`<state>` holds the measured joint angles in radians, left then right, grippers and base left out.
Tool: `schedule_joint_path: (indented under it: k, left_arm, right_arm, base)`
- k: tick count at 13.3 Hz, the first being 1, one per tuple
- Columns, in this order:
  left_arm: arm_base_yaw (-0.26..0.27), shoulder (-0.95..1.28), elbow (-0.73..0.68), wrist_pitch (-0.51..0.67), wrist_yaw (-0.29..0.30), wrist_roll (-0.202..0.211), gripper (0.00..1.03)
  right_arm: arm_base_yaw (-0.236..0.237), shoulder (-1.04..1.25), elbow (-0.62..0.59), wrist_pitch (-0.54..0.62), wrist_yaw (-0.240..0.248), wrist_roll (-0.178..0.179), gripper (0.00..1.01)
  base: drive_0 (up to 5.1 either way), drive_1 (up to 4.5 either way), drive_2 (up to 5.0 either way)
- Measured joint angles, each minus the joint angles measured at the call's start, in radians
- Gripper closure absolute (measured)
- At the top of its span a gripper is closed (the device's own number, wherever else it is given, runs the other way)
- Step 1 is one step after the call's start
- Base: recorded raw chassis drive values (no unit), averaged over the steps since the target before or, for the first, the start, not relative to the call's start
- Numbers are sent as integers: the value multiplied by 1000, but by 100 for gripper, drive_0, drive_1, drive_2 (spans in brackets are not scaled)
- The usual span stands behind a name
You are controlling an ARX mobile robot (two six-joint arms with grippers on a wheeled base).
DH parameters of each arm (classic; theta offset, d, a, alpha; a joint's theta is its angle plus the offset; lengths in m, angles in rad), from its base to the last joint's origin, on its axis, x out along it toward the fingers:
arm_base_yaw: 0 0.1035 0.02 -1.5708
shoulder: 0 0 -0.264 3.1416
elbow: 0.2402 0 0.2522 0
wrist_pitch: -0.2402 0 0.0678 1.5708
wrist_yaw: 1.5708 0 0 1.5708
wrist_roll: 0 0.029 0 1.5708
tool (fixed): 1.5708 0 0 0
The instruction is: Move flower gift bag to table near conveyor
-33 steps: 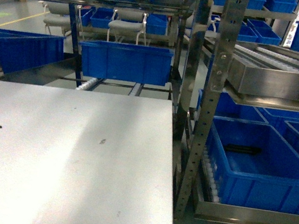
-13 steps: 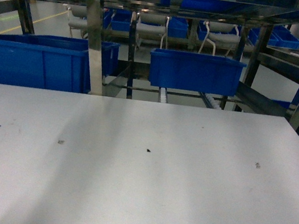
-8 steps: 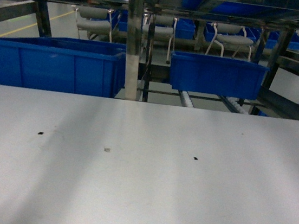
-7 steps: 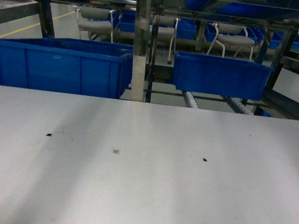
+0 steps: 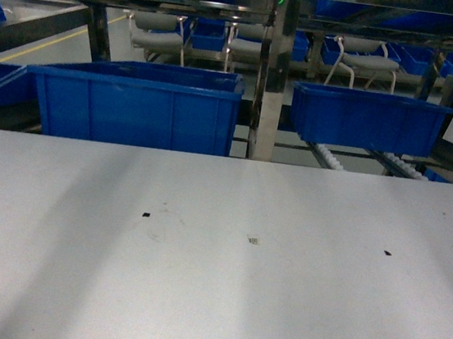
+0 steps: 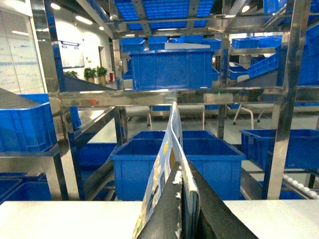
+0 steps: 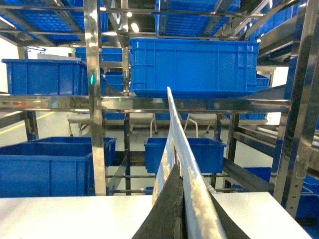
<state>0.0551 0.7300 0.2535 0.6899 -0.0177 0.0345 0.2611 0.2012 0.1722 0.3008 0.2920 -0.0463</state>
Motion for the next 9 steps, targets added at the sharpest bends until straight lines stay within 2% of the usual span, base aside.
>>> schedule_joint_path:
  k: [5, 9]
  left_arm:
    - [-2, -3, 0, -2, 3, 0, 101]
    - [-2, -5, 0, 3, 3, 0, 101]
  right_arm:
    - [0, 0, 0, 4, 4, 0, 99]
    - [0, 0, 0, 6, 4, 0, 99]
  base:
    - [4, 437, -429]
    - [-5, 47, -56]
